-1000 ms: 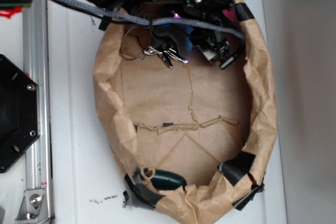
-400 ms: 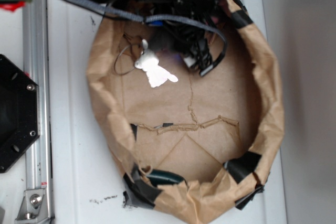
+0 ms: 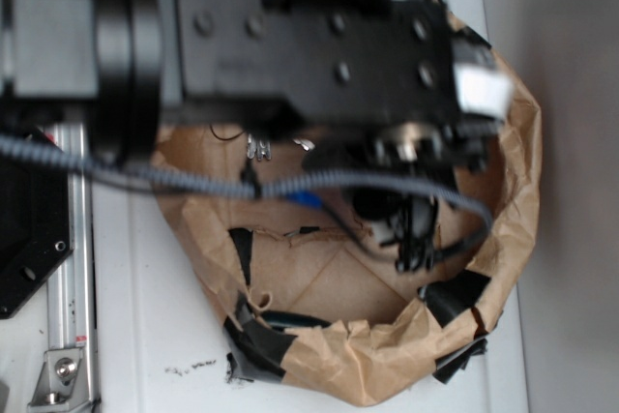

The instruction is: Grab the gray animal.

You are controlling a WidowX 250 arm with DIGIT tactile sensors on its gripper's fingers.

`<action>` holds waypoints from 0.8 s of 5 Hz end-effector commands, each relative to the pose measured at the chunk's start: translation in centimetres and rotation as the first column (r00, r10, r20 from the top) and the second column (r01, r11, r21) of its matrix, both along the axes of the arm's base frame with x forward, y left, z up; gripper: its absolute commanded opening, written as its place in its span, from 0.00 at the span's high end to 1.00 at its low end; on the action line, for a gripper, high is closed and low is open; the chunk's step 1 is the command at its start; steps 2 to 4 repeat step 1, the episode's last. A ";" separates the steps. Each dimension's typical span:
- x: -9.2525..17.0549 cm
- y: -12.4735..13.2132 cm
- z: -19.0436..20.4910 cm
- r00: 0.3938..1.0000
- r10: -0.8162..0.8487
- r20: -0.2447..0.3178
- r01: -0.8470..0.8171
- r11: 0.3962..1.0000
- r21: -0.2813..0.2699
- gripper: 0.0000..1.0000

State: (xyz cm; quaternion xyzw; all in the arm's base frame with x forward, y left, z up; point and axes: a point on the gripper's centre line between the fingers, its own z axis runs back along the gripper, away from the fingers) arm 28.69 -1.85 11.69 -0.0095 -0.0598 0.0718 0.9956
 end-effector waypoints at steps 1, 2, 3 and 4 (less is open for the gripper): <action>-0.7 0.8 2.5 0.991 -0.124 0.048 0.123 0.992 0.020 1.00; -0.7 0.8 2.5 0.991 -0.124 0.048 0.123 0.992 0.020 1.00; -0.7 0.8 2.5 0.991 -0.124 0.048 0.123 0.992 0.020 1.00; -0.7 0.8 2.5 0.991 -0.124 0.048 0.123 0.992 0.020 1.00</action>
